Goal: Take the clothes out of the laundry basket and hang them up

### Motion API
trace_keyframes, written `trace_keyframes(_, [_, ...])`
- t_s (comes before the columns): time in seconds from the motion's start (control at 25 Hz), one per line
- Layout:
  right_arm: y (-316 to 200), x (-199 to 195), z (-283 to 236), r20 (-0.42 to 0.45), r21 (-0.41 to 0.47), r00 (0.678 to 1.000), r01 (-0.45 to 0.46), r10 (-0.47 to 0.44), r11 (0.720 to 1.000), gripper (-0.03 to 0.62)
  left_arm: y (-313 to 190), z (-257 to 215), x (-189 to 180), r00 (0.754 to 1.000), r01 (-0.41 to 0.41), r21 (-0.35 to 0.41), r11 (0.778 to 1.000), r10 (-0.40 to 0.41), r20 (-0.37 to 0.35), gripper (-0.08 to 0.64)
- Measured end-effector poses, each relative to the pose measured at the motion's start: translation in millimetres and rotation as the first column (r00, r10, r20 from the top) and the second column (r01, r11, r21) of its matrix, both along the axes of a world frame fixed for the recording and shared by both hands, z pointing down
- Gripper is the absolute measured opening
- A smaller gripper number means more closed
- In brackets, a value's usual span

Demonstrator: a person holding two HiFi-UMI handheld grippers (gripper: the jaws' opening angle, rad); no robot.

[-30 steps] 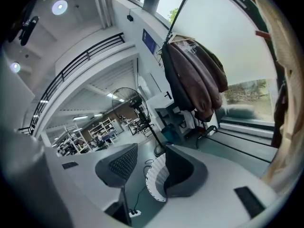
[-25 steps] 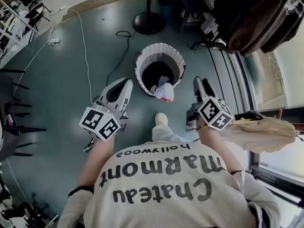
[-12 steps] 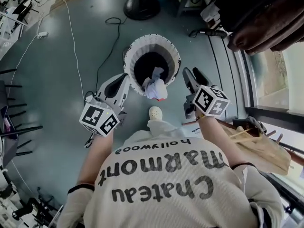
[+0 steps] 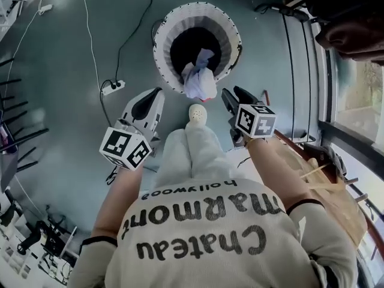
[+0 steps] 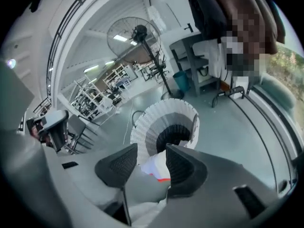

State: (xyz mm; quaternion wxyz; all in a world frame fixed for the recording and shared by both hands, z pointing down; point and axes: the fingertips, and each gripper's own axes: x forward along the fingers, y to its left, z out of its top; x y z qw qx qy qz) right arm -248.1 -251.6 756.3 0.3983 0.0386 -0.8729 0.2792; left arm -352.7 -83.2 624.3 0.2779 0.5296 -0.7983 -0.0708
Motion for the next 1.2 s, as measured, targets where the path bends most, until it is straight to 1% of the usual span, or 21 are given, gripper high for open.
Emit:
trace_keyframes(0.16, [45, 13, 56, -0.083, -0.031, 0.985, 0.151, -0.153, 0.988, 0.204, 19, 35, 17, 0.999, -0.001, -0.024, 1.0, 0.0, -0.047, 0.008])
trace_keyframes(0.28, [71, 19, 93, -0.121, -0.044, 0.972, 0.199, -0.203, 0.979, 0.204, 36, 62, 32, 0.998, 0.0, -0.05, 0.999, -0.004, -0.068, 0.008])
trace_keyframes(0.4, [86, 20, 134, -0.163, -0.006, 0.956, 0.245, -0.242, 0.97, 0.204, 54, 89, 47, 0.995, -0.006, -0.086, 0.996, -0.002, -0.097, 0.008])
trace_keyframes(0.52, [91, 17, 175, -0.222, 0.053, 0.932, 0.305, -0.287, 0.951, 0.204, 73, 111, 62, 0.992, -0.018, -0.126, 0.992, 0.002, -0.128, 0.008])
trace_keyframes(0.6, [91, 13, 190, -0.229, 0.068, 0.927, 0.319, -0.297, 0.945, 0.204, 84, 120, 73, 0.989, -0.023, -0.144, 0.989, 0.001, -0.15, 0.008])
trace_keyframes(0.72, [88, 4, 197, -0.213, 0.084, 0.944, 0.273, -0.251, 0.958, 0.201, 97, 125, 82, 0.987, -0.045, -0.156, 0.987, 0.02, -0.159, 0.008])
trace_keyframes(0.76, [86, 2, 199, -0.216, 0.092, 0.948, 0.259, -0.235, 0.961, 0.161, 102, 126, 82, 0.987, -0.044, -0.158, 0.987, 0.018, -0.161, 0.008])
trace_keyframes(0.8, [86, 0, 199, -0.223, 0.1, 0.949, 0.251, -0.224, 0.963, 0.096, 106, 127, 81, 0.986, -0.035, -0.158, 0.987, 0.008, -0.167, 0.008])
trace_keyframes(0.88, [88, -1, 194, -0.232, 0.104, 0.948, 0.248, -0.219, 0.963, 0.063, 111, 123, 75, 0.985, -0.008, -0.145, 0.989, -0.017, -0.172, 0.008])
trace_keyframes(1.04, [95, 4, 166, -0.215, 0.085, 0.946, 0.264, -0.242, 0.961, 0.048, 108, 98, 62, 0.991, 0.007, -0.095, 0.995, -0.019, -0.13, 0.008])
trace_keyframes(1.2, [93, 6, 127, -0.19, 0.036, 0.957, 0.229, -0.218, 0.973, 0.044, 104, 63, 45, 0.997, 0.015, -0.038, 0.999, -0.017, -0.077, 0.008])
